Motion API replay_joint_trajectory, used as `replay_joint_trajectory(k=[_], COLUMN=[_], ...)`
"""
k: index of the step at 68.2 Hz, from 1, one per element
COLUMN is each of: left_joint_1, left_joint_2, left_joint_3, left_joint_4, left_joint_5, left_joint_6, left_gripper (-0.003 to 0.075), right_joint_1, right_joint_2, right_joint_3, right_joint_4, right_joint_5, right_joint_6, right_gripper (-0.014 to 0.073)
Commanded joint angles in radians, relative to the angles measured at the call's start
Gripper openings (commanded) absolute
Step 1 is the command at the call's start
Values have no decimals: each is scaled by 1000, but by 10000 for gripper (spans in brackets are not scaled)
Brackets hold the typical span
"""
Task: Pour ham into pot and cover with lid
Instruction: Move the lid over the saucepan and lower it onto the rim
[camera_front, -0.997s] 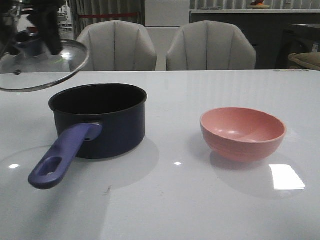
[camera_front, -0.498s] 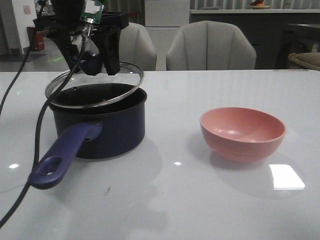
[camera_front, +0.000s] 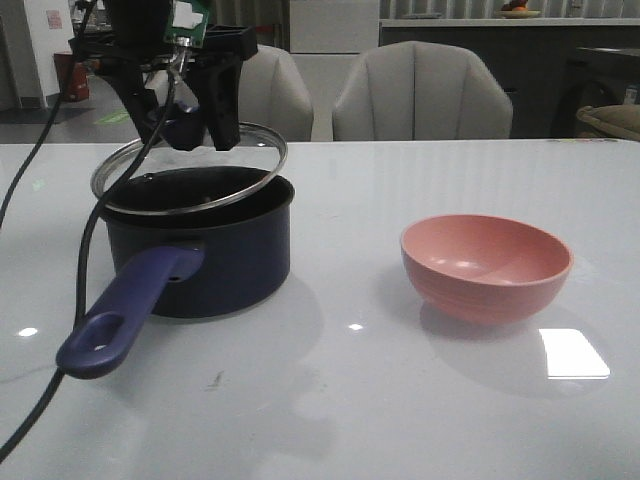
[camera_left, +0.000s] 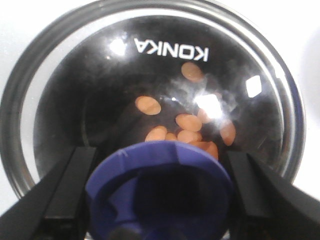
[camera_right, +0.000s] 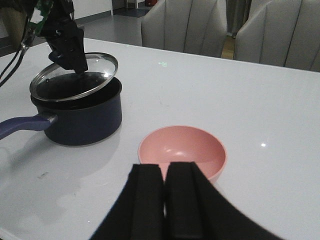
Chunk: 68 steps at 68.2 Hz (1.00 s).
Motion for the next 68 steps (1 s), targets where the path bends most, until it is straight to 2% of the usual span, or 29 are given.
replay_joint_trajectory(k=[1, 49, 56, 64, 68], left_joint_1=[-7, -7, -7, -7, -7], left_joint_2=[-50, -41, -41, -41, -41], left_joint_3=[-35, -8, -8, -8, -8], left_joint_4=[-3, 26, 10, 10, 10], left_joint_5=[20, 22, 22, 22, 22], left_joint_6=[3, 26, 27, 42, 42], left_gripper=[208, 222, 294, 454, 505], right_joint_1=[1, 1, 1, 1, 1], right_joint_2=[9, 9, 9, 9, 9], right_joint_3=[-28, -28, -28, -28, -28], right_joint_4=[6, 6, 6, 6, 6], right_joint_5=[-70, -70, -70, -70, -70], right_joint_6=[-5, -5, -5, -5, -5], right_gripper=[162, 162, 162, 162, 162])
